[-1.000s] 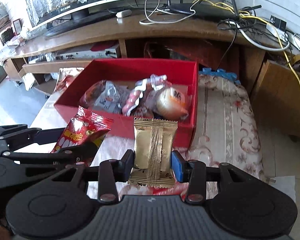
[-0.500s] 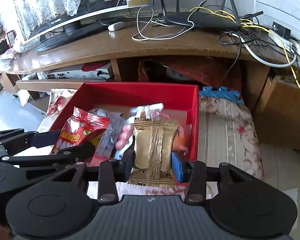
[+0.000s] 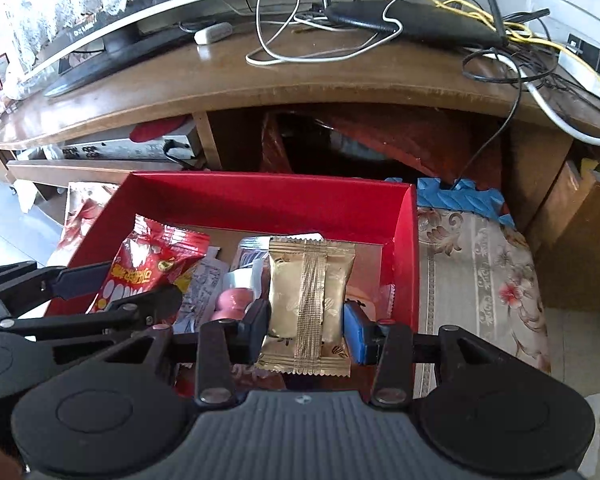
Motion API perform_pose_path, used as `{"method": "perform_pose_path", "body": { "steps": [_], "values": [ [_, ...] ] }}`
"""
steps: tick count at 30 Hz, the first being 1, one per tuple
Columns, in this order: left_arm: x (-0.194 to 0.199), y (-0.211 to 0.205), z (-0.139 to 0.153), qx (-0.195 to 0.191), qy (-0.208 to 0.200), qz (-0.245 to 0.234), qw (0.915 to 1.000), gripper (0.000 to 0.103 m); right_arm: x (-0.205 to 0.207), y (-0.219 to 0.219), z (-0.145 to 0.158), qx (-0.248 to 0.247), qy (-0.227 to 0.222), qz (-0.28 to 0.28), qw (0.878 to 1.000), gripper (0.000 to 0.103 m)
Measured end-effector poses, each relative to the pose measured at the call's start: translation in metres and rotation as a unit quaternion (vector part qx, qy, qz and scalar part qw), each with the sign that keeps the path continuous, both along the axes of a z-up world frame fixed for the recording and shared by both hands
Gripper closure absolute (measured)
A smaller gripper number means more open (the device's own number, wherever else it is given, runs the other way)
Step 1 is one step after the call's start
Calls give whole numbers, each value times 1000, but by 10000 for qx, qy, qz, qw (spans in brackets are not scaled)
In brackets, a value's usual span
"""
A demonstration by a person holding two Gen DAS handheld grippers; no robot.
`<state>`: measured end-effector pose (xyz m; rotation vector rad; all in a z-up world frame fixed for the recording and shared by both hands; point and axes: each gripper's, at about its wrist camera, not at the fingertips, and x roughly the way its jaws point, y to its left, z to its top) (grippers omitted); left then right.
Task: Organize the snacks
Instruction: 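Lower both packets into the red box and open both grippers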
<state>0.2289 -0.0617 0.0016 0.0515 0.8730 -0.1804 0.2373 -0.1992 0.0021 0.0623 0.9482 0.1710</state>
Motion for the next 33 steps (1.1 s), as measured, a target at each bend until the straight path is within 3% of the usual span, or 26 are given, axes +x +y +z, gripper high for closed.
{"method": "perform_pose_path", "body": {
  "steps": [11,23,33],
  "values": [
    [-7,8,4,22,42,202,9998,17,-2,-4,3,-36,52,-127,9999,52],
    [-36,19,15,16,-30,364,9993,11,-30,-9,17,96,-33,-196,9998,37],
    [-69,29,21,94,-223,486,9985,5,-72,-8,20,160,11,-213,9996,34]
  ]
}}
